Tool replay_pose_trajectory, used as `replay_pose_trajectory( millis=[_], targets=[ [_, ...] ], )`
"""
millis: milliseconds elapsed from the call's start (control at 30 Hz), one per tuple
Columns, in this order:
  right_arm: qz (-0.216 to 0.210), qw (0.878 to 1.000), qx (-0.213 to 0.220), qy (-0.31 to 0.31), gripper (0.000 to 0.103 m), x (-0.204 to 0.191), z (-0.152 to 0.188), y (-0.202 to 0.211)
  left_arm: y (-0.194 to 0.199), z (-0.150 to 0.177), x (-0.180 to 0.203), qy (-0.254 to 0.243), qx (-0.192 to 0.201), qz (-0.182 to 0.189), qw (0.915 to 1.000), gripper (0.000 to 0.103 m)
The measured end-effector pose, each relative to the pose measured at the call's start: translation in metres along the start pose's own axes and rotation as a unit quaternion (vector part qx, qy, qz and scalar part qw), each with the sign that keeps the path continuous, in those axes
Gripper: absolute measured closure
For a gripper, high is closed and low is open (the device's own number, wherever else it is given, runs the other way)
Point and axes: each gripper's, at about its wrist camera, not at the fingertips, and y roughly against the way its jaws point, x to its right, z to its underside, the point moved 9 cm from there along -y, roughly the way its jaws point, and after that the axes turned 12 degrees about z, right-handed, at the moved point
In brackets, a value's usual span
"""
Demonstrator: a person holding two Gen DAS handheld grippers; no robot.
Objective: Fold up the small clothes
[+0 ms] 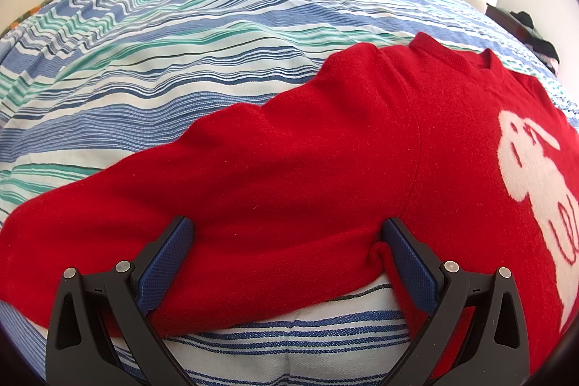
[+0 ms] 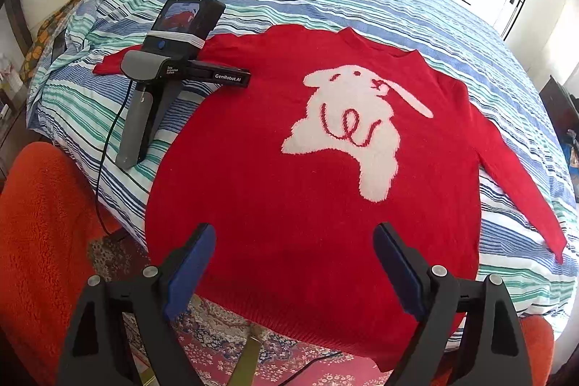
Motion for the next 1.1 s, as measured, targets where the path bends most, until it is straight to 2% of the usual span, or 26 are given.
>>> replay_pose_trajectory(
  millis=[267, 633, 1100],
  targets=[
    [-0.029, 0.999, 0.014, -0.040, 0.015, 0.018, 0.012, 0.008, 0.000, 0.000, 0.000, 0.000, 0.000, 0.000, 1.0000, 0.000],
    [-0.056, 0.992, 0.001, -0.112, 0.015, 0.045, 0.032, -0.003, 0.000, 0.000, 0.000, 0.000, 0.000, 0.000, 1.0000, 0.000],
    [-0.065, 0.981, 0.008, -0.181, 0.015, 0.081, 0.048, -0.002, 0.000, 0.000, 0.000, 0.000, 0.000, 0.000, 1.0000, 0.000]
  ],
)
